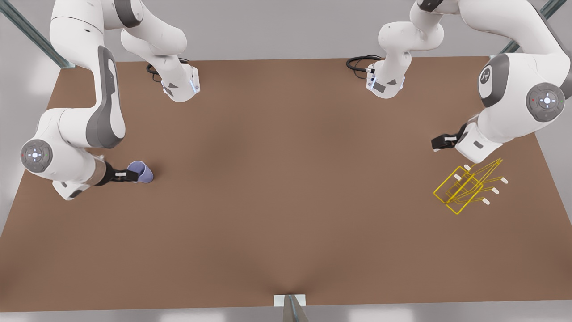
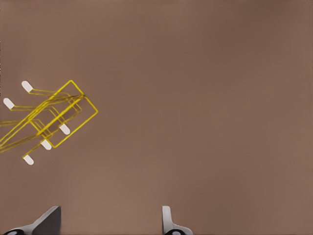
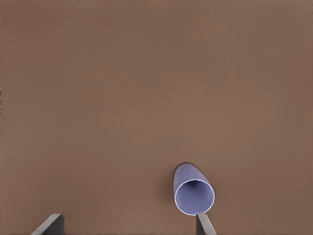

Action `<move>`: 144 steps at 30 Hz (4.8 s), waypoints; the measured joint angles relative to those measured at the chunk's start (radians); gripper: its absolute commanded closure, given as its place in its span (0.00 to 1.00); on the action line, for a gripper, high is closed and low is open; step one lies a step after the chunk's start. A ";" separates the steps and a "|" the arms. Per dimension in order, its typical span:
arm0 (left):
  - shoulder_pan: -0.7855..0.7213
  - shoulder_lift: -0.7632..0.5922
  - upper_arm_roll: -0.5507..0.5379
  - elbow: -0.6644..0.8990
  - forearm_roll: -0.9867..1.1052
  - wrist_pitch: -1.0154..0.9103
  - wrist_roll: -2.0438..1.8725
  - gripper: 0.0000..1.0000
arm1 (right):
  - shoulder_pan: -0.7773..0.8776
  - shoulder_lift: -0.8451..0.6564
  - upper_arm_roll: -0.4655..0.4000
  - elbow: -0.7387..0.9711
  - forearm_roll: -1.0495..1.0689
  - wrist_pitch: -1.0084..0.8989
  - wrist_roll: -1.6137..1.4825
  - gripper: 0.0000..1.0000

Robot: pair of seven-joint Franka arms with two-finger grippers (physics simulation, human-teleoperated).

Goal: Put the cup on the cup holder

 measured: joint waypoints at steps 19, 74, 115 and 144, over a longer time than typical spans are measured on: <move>0.000 0.041 -0.055 0.034 -0.016 0.016 -0.073 0.00 | 0.005 -0.166 0.030 -0.457 0.004 0.295 0.002 0.00; -0.001 0.047 -0.066 0.033 -0.016 0.018 -0.115 0.00 | 0.328 0.555 0.239 0.327 0.801 0.499 0.149 0.79; -0.063 -0.069 -0.049 -0.125 -0.040 0.162 -0.137 0.00 | 0.622 1.154 0.540 0.822 0.590 0.967 0.974 0.00; -0.525 0.470 -0.052 0.029 -0.077 0.461 -0.742 0.00 | 0.000 0.081 -0.036 0.131 0.028 0.081 0.576 0.00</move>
